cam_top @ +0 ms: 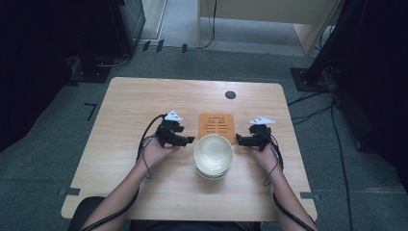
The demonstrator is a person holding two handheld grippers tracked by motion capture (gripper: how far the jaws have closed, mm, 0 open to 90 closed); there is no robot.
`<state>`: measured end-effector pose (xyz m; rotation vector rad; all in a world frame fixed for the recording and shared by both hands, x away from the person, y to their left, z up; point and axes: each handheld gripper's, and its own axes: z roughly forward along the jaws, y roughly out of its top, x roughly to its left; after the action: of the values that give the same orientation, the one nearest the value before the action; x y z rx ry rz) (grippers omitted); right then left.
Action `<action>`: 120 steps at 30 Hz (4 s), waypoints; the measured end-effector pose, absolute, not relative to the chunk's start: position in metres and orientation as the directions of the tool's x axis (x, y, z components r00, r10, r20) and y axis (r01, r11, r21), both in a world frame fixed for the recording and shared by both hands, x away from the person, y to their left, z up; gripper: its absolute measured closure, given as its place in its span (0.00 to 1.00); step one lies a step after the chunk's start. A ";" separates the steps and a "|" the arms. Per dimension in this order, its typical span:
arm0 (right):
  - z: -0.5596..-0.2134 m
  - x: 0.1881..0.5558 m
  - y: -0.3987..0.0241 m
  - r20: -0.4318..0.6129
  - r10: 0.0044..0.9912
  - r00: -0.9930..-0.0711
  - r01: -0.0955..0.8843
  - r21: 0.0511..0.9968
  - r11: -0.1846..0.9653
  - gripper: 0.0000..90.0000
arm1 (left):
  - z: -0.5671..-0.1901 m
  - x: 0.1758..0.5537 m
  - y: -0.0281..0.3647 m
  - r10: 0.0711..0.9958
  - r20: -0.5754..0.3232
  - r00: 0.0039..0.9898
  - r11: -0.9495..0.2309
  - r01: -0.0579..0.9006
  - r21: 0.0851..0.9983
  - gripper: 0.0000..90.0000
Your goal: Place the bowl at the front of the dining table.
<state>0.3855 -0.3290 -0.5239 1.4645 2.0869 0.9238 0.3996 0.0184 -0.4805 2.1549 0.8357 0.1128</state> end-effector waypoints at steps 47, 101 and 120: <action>-0.524 0.386 -0.329 0.031 0.935 -0.352 0.652 0.725 0.222 0.09 | -0.442 0.395 0.024 0.543 -0.186 0.819 -0.485 0.487 0.726 0.41; -0.524 0.385 -0.329 0.031 0.933 -0.359 0.650 0.726 0.226 0.09 | -0.416 0.398 0.008 0.475 -0.211 0.854 -0.501 0.459 0.733 0.40; -0.524 0.385 -0.329 0.031 0.933 -0.359 0.650 0.726 0.226 0.09 | -0.402 0.386 0.005 0.436 -0.198 0.878 -0.501 0.420 0.756 0.39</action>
<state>0.3853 -0.3288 -0.5239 1.4582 2.0935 0.9271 0.3859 0.0046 -0.4019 2.1579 0.6152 0.0232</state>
